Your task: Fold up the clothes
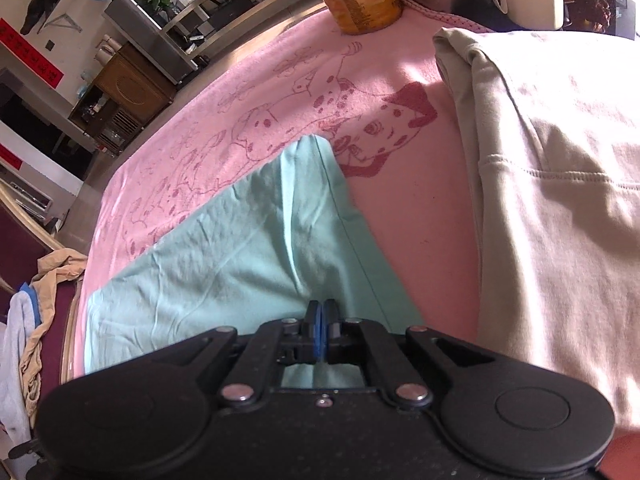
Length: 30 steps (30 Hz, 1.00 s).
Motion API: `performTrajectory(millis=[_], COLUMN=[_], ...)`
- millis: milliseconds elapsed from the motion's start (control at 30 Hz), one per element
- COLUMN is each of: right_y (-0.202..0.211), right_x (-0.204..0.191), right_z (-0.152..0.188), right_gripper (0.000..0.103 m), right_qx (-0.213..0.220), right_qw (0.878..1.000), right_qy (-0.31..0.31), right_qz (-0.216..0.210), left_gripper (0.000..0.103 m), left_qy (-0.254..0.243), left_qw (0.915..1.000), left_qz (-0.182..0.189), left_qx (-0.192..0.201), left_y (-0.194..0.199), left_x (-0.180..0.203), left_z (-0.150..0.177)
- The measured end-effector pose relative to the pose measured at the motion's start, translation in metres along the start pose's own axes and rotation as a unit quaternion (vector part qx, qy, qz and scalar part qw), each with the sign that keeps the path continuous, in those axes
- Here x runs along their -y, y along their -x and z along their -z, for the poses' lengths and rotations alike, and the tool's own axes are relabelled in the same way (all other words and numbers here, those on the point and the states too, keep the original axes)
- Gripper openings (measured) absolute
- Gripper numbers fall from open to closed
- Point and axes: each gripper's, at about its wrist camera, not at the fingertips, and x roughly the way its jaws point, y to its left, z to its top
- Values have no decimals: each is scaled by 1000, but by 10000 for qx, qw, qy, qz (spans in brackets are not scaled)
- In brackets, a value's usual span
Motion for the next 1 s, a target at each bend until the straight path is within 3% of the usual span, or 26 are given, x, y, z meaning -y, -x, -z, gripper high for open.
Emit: performTrajectory(millis=[133,267,567,667,733,800,933,1000], right_y=[28,42,-2,-13,-9,0,32,42], right_x=[-9,-17,-26,-28,-24,-19,-4,1], right_z=[9,26,36,41,47,52,64,64], right_gripper=[8,11,14,14,5,4,5,11], right_qx=[31,-19,-623,-800,-926,-1020,-789,-575], right_qw=[9993,9975,9897,9900,9909,9914,9961,9976], right_qy=[174,185,-264,-162,-43,39,354,356], right_qz=[-323,-686,-1264,-1149,-980,-824,-202,-169], left_gripper=[15,16,16,15,15,15,15,15], left_qy=[14,-151,-681,-1081,-1296,-1382,-1173,-887], left_qw=[9976,9954,9910,9888,9875,9873,9906,9933], left_qz=[521,782,1085,973,879,778,677,717], left_qx=[459,525,390,321,166,-5,-202,-189], left_y=[15,11,-24,-20,-11,-1,15,23], left_x=[12,39,90,97,98,93,73,60], left_z=[-5,-15,-21,-11,-2,8,26,32])
